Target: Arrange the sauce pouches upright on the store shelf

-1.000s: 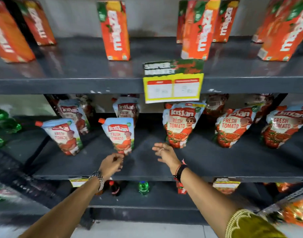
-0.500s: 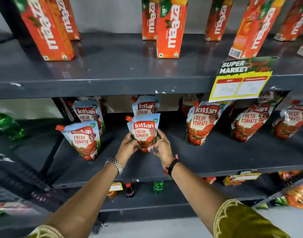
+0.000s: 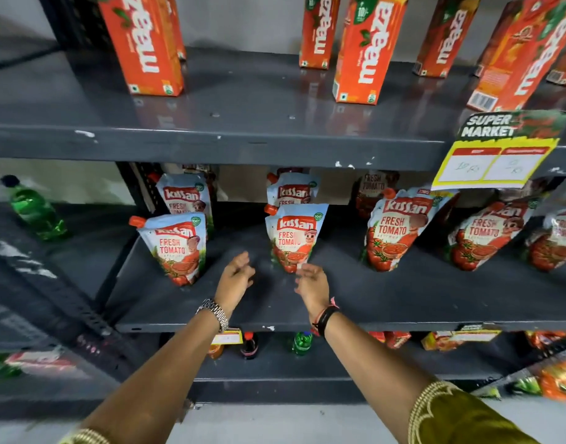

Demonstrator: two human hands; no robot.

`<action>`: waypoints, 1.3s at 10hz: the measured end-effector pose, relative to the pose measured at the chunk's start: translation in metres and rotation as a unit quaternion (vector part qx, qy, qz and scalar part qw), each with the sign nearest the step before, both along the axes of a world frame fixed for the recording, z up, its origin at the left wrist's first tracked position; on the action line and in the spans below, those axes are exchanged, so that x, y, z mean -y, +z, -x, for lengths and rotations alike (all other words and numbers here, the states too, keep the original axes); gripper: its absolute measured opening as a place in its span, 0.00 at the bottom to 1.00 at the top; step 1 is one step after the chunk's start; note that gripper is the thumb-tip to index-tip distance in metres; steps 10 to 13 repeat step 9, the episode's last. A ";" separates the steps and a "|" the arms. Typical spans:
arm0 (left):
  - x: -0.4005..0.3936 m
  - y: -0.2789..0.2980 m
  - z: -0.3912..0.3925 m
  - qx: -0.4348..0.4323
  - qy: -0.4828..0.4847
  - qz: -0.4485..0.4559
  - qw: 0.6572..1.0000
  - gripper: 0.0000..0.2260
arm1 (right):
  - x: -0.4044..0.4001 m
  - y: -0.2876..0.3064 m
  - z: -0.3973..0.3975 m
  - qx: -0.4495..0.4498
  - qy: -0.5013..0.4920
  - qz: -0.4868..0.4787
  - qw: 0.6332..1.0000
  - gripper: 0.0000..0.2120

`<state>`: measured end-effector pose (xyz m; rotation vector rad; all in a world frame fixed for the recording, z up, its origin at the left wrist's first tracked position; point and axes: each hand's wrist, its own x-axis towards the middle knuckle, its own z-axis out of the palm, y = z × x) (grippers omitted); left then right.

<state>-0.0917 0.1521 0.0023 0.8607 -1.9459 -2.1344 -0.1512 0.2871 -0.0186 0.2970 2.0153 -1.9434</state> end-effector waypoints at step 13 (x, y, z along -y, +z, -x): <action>0.096 0.047 -0.049 -0.047 0.219 -0.032 0.974 0.21 | 0.145 0.035 -0.056 -0.063 0.248 0.090 0.962 0.36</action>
